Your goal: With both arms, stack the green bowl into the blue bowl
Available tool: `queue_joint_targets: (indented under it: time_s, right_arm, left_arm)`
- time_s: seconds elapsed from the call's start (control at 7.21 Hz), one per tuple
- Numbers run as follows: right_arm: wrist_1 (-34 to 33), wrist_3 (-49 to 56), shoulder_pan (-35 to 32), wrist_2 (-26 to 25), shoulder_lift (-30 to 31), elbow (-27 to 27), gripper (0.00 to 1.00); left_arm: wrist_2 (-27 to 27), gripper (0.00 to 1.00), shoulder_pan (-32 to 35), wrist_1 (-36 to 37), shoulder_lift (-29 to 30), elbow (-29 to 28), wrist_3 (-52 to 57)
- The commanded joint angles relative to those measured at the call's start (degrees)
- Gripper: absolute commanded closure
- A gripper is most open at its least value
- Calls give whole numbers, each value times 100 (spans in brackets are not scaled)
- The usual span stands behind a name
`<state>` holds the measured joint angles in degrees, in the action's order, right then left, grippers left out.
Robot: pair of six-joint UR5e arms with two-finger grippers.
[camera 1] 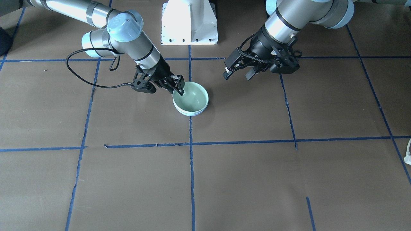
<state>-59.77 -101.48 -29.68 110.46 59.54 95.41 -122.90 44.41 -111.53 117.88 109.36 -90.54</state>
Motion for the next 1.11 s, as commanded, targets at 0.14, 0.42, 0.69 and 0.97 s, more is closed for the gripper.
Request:
queue_joint_targets:
  time_s: [0.14, 0.42, 0.69, 0.97]
  right_arm:
    - [-158, 75, -1314, 1471, 1078, 1177, 0]
    - [-149, 1944, -2869, 2633, 2214, 1288, 0]
    - [-202, 4232, -3794, 2735, 3191, 1139, 0]
    - [-359, 6584, -4743, 2744, 3607, 579, 0]
  left_arm:
    - [-23, 0, 128, 9, -176, 58, 62]
    - [-128, 0, 313, 61, -736, 85, 1160]
    - [-146, 0, 698, 184, -1622, 68, 3154]
    - [-172, 0, 1478, 804, -2310, 67, 5527]
